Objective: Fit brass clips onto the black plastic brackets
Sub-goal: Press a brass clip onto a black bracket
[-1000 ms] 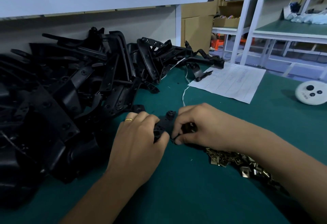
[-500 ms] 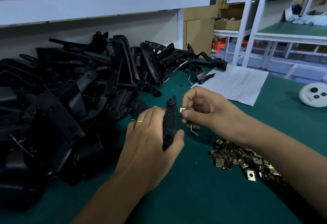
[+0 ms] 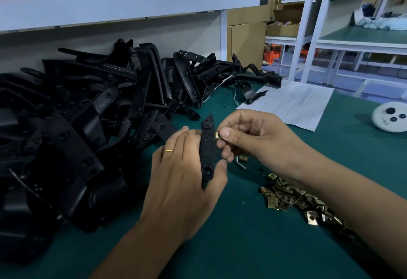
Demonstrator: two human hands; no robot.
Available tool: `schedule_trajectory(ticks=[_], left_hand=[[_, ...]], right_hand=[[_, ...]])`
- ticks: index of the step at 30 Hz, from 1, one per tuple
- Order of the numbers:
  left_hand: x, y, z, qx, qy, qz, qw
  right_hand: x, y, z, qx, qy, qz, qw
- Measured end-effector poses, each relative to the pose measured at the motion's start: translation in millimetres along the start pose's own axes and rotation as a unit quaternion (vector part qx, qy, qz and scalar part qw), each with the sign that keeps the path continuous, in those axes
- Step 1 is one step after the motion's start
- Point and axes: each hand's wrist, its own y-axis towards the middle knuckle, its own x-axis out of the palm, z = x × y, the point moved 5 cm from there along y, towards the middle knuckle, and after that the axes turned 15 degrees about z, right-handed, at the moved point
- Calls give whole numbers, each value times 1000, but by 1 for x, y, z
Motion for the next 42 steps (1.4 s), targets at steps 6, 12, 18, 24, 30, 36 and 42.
schedule_trajectory(ticks=[6,12,18,24,30,36,42], left_hand=[[0,0,1,7,18,-4,1000],[0,-1,1,10,30,5,999],[1,-1,1,16,27,8,999],[1,-2,2,31,31,-11,999],[-5,1,7,5,-67,-28,997],[-7,-1,9,28,-85,-6,996],[1,-1,-1,-1,-21,-13,1000]], right_hand=[[-1,-1,-2,30,16,13,999],[-1,-1,-3,54,19,29,998],[0,-3,-2,74,25,27,997],[-4,-5,-6,94,15,-7,995],[-4,-5,-8,96,56,-44,993],[6,-6,-8,64,92,-41,993],[9,-5,-6,23,14,-17,999]])
